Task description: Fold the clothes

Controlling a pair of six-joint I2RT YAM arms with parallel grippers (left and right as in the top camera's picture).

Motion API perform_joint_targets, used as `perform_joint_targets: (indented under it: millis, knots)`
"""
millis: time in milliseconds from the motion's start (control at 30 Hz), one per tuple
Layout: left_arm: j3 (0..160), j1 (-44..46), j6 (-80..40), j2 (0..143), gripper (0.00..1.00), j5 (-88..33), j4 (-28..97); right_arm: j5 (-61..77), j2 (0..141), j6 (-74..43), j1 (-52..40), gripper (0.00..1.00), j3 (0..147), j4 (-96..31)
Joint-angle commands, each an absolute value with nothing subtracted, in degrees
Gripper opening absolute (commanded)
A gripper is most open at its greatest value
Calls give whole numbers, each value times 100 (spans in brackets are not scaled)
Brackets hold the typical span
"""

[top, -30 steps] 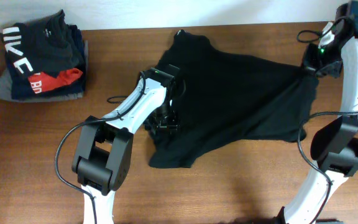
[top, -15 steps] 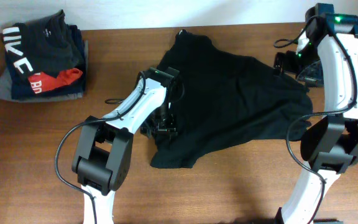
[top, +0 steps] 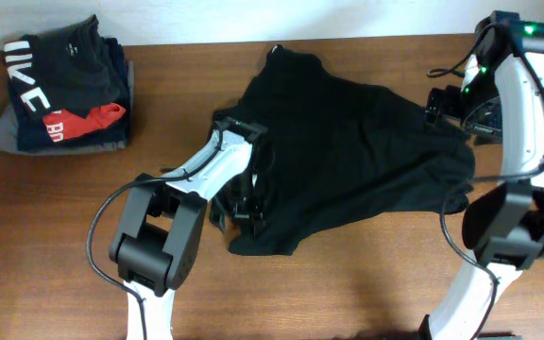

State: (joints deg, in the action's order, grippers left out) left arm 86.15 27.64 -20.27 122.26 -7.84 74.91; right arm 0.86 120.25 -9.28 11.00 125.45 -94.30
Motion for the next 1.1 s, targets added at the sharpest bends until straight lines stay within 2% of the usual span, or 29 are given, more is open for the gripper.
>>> perform_joint_targets:
  millis: [0,133,167,200,233,300,667,1067]
  knots:
    - [8436,2777,-1846,12289,66,-1168,7332,-27,11441,-991,1100,99,12547,-9452]
    - [8436,2777,-1826,12276,66,-1186,7306,-25,11316,-991,1100,99,12547,-9544]
    - [8436,2777,-1828,12276,61,-1186,7306,-25,11316,-991,1098,99,12547,-9579]
    - [8436,2777,-1831,12276,51,-1188,7306,-25,11316,-991,1094,99,12547,-9614]
    - [8436,2775,-1831,12276,37,-1186,7306,-21,11316,-993,1094,99,12547,-9644]
    - [8438,2775,-1831,12276,1,-1186,7310,21,11316,-991,1094,99,12547,-9673]
    - [9247,2554,-1837,11386,1,-1022,7813,880,10726,-840,1061,99,12545,-9734]
    - [11104,1389,-1828,10112,1,-858,8774,1120,10276,-731,161,99,12293,-9734]
